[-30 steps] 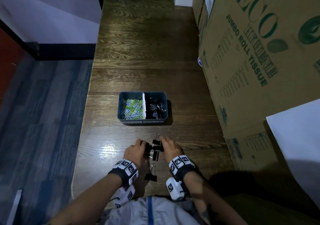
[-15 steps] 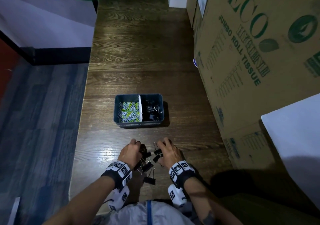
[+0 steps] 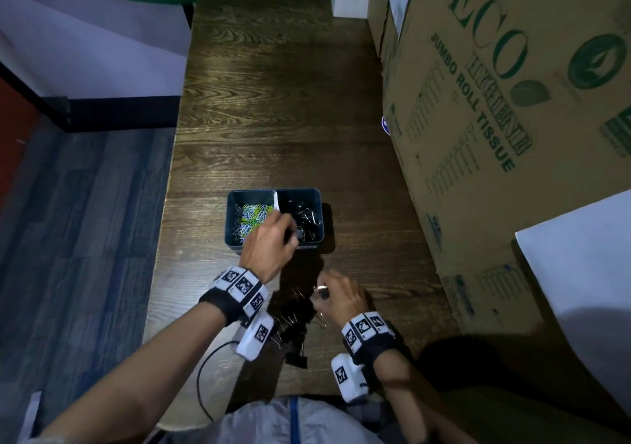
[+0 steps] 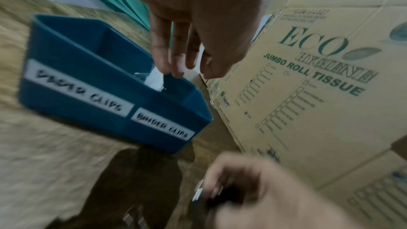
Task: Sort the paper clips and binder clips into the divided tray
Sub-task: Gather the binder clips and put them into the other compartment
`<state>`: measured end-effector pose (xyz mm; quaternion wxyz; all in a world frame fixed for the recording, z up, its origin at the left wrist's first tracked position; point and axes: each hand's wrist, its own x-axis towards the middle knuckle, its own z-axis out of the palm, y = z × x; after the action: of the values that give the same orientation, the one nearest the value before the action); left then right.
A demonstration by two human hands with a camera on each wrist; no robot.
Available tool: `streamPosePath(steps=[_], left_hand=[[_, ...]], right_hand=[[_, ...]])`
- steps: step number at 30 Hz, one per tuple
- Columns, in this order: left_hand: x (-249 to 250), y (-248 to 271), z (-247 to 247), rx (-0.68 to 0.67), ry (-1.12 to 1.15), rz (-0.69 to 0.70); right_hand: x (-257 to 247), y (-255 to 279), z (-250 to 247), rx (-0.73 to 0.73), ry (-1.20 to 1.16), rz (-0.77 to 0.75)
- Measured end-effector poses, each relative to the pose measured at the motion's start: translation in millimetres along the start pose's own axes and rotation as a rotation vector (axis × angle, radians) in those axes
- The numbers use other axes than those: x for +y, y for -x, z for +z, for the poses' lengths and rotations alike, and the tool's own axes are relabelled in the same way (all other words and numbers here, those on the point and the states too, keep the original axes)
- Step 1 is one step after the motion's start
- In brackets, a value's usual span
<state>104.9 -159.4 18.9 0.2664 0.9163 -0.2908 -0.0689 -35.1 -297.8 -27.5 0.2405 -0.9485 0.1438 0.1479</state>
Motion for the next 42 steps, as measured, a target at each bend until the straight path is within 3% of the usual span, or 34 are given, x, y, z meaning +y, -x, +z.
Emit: streamPosePath(steps=[6,11,14,19,22,28,42], left_hand=[[-39,63,33,-0.338,-0.110,-0.130],[-55,105,52,-0.544,-0.179,-0.176],[-58,123,60,-0.541,-0.192,-0.170],[-52,131,69,-0.631,-0.237,-0.070],[-49,127,73,-0.664,-0.290,0.007],[-49,120,73,-0.654,-0.306,0.027],[-45,107,58,-0.540,-0.106,-0.120]], right_hand=[[-29,-34,-59,0.310,-0.264,-0.073],[-42,-56,-79,0.366,-0.242,-0.130],[-40,-41,-63,0.304,-0.236,-0.171],[-28,-15,-9,-0.172,-0.021,-0.162],[-19,-3,14,-0.312,0.140,-0.212],[-12,14,34,-0.188,0.175,-0.277],[5,10,29,0.002,0.017,0.033]])
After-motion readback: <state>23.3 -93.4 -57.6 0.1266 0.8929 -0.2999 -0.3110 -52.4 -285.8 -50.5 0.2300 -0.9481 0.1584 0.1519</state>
